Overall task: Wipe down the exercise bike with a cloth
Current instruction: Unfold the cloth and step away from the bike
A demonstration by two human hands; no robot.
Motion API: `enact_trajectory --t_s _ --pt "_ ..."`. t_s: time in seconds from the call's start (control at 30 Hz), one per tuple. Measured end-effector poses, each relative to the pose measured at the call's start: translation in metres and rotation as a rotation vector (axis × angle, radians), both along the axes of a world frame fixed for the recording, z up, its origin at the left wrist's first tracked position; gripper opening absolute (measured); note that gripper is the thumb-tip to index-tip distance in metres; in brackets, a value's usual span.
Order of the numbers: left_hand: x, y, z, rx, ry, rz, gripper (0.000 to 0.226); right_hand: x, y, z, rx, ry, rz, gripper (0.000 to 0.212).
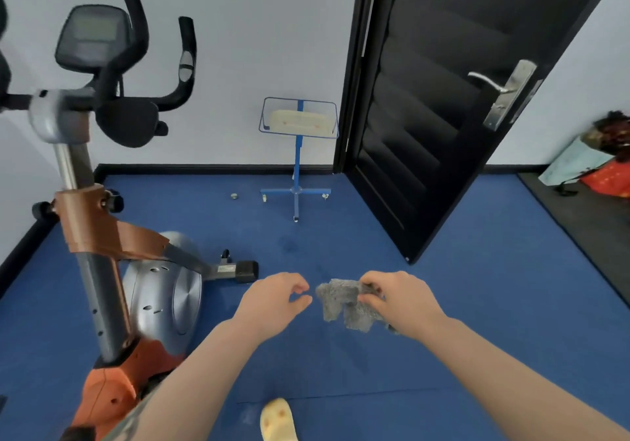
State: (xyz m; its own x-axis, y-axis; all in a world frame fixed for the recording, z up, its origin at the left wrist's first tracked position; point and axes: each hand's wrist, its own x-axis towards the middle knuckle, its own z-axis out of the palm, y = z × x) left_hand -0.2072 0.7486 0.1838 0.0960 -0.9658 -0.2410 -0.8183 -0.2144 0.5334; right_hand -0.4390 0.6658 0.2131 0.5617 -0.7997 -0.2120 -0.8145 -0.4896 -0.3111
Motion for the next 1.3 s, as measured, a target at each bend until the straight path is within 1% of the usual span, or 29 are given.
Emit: enact_trajectory --t_s 0.2,0.33,0.43,0.67,0.77,0.83,0.9,1.03,1.13,1.3 --pt "0.052 -0.095 0.007 0.0 -0.053 -0.001 0.023 0.031 -0.08 0.001 -0.014 -0.008 -0.067 0.011" --pt "0.046 -0.147 0.007 0.041 -0.021 -0.074 0.024 0.036 -0.125 0.0 0.0 -0.058 -0.139 0.013" --pt "0.044 -0.2 0.006 0.05 -0.017 -0.097 0.025 0.038 -0.174 -0.006 0.011 -0.078 -0.161 0.016" --pt "0.047 -0.323 0.008 0.062 -0.033 -0.003 0.026 0.044 -0.309 -0.01 0.03 -0.11 -0.099 0.013" --pt "0.046 -0.38 0.018 -0.006 -0.027 0.048 0.027 0.051 -0.371 -0.003 0.022 -0.129 -0.075 0.012" --pt "0.047 -0.405 0.02 -0.028 0.018 0.095 0.025 0.058 -0.404 0.001 0.017 -0.11 -0.042 0.011" --pt "0.05 -0.416 0.017 0.007 0.039 0.11 0.024 0.068 -0.425 0.002 0.037 -0.105 -0.012 0.01" --pt "0.081 -0.454 0.004 0.085 0.031 0.172 0.024 0.109 -0.483 0.001 0.037 -0.134 0.02 0.013" --pt "0.111 -0.495 0.0 0.092 0.047 0.185 0.024 0.144 -0.525 -0.002 0.033 -0.135 0.023 0.014" --pt "0.177 -0.564 0.004 0.062 0.069 0.239 0.024 0.2 -0.59 -0.009 0.095 -0.129 -0.004 0.012"
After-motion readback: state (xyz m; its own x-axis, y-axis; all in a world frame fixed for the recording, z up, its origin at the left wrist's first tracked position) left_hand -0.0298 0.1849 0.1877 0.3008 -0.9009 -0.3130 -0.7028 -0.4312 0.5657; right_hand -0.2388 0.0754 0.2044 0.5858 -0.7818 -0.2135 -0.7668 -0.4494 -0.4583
